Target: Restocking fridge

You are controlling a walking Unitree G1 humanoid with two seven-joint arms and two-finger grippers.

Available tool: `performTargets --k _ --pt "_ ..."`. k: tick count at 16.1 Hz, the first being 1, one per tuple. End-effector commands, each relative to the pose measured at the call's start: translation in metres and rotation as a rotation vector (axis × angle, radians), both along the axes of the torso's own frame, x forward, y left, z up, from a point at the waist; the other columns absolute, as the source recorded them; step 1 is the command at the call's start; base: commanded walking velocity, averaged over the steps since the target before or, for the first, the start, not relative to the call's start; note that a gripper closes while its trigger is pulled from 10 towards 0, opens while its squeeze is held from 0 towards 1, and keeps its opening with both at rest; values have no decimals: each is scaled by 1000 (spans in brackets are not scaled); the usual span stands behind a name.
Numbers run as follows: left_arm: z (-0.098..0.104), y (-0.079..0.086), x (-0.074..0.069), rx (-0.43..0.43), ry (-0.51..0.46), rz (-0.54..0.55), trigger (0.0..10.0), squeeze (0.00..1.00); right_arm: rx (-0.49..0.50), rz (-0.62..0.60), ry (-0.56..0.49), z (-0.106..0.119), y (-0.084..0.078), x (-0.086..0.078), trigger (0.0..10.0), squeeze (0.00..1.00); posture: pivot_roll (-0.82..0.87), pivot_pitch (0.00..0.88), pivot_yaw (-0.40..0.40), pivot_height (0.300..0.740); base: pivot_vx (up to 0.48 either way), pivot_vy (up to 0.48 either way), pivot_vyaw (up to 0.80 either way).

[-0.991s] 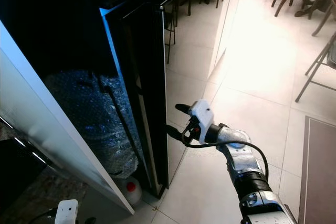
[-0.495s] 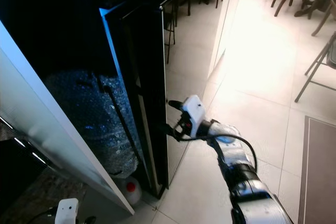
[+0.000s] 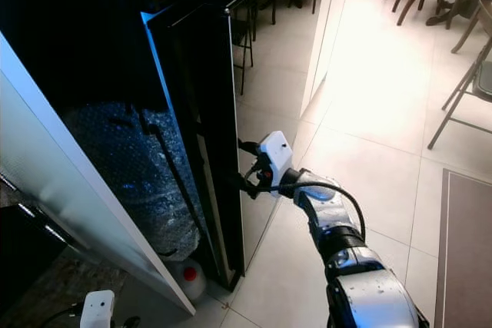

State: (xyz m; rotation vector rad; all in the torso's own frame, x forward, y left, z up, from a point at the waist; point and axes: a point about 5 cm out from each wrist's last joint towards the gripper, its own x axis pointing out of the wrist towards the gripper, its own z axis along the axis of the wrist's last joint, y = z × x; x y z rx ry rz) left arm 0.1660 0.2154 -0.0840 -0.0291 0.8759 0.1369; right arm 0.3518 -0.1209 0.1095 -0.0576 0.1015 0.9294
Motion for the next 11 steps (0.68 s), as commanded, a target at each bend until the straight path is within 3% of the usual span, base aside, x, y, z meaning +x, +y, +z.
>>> performTargets --k 1,5,9,11 --pt "0 5 -2 9 1 15 10000 0 29 14 -72 19 10 8 10000 0 -46 0 47 740 0 0 0" --pt "-1 3 -3 3 2 12 10000 0 44 -25 -64 7 0 1 10000 0 -51 2 46 740 0 0 0" --pt "-2 1 -6 0 7 12 10000 0 85 -198 -83 -7 -38 -13 10000 0 -59 15 37 740 0 0 0" --pt "-3 0 -7 -1 9 13 10000 0 127 -264 -100 -12 -57 -30 10000 0 -59 16 36 740 0 0 0"
